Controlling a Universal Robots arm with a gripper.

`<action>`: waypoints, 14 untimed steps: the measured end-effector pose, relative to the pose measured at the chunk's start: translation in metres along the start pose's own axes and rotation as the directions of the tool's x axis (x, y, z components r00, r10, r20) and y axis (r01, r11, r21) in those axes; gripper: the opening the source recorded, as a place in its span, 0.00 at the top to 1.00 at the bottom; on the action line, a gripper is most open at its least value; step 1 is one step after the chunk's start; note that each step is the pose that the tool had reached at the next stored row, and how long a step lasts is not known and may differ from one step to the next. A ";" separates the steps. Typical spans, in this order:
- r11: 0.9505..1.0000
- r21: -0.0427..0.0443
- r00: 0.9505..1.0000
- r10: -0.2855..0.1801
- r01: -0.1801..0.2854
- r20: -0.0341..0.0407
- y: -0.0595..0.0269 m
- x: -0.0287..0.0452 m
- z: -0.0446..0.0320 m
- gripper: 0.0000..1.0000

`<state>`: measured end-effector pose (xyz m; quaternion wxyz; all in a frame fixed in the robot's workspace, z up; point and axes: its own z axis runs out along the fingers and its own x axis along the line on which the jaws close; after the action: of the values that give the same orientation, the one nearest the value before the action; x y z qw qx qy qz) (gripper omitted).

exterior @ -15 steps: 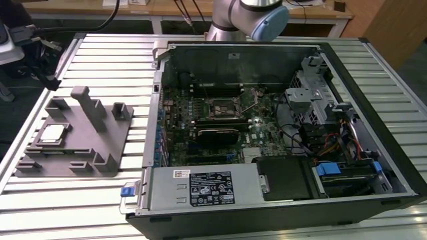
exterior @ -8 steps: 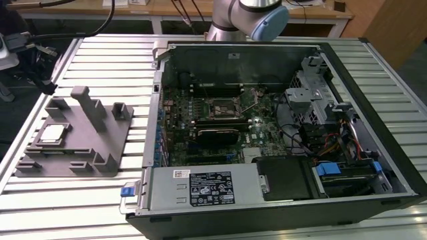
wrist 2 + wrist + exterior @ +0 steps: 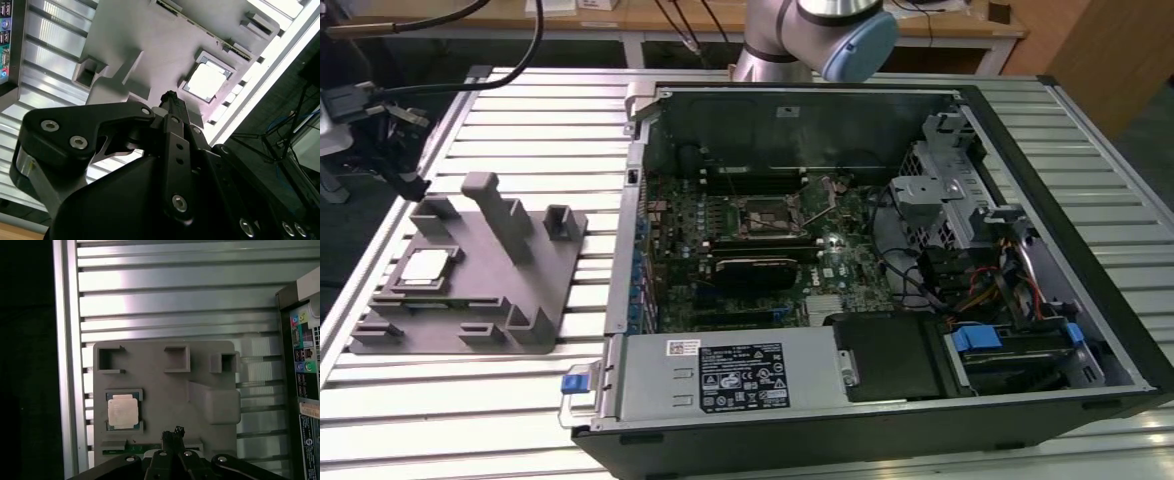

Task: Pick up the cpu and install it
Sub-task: 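Reach for the cpu, then pick up the cpu and move it towards the insertion slot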

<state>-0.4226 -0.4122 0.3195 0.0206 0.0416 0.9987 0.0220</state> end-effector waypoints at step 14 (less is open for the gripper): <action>1.000 0.000 1.000 0.000 0.000 0.000 -0.0043 0.0046 0.0102 0.89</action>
<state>-0.4272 -0.4156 0.3089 0.0206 0.0416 0.9987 0.0220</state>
